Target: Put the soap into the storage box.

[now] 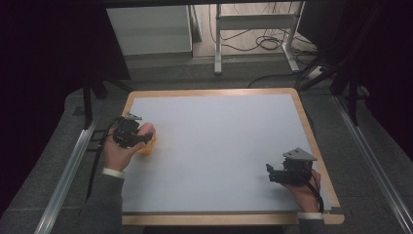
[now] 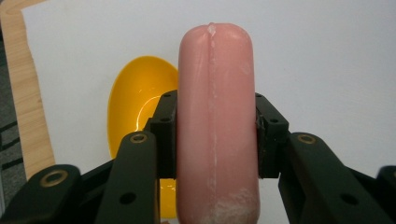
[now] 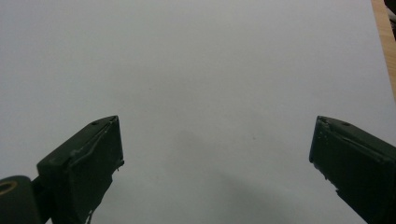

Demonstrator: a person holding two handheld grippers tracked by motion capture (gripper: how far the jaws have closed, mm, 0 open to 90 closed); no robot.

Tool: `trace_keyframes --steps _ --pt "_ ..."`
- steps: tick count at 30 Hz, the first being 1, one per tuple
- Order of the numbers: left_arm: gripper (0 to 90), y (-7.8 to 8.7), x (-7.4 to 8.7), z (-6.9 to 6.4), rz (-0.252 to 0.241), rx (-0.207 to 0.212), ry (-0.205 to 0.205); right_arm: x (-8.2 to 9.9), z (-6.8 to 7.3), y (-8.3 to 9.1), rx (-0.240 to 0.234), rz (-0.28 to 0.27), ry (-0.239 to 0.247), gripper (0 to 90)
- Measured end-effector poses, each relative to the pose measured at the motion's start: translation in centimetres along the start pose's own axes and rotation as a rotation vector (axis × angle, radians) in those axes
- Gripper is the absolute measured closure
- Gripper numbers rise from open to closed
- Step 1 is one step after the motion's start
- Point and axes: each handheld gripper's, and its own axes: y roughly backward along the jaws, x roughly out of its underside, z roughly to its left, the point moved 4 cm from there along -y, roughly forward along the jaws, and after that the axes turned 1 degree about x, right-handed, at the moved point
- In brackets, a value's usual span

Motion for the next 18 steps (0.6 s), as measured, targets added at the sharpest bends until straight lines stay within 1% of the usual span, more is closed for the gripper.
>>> trace_keyframes --steps 7,11,14,18 --pt "60.0 -0.5 0.2 0.9 0.006 -0.011 0.022 0.0 -0.1 0.0 0.003 0.001 -0.002 2.4" --pt "60.1 -0.9 0.3 1.4 0.022 -0.017 0.03 0.0 0.0 0.0 0.002 0.003 -0.002 2.4" --pt "60.0 -1.3 0.4 1.6 0.02 -0.017 0.043 0.1 0.0 -0.1 0.003 0.006 -0.001 2.4" --pt "60.0 -2.0 0.5 1.9 0.029 -0.018 0.047 0.1 0.0 -0.1 0.002 0.006 0.0 2.4"
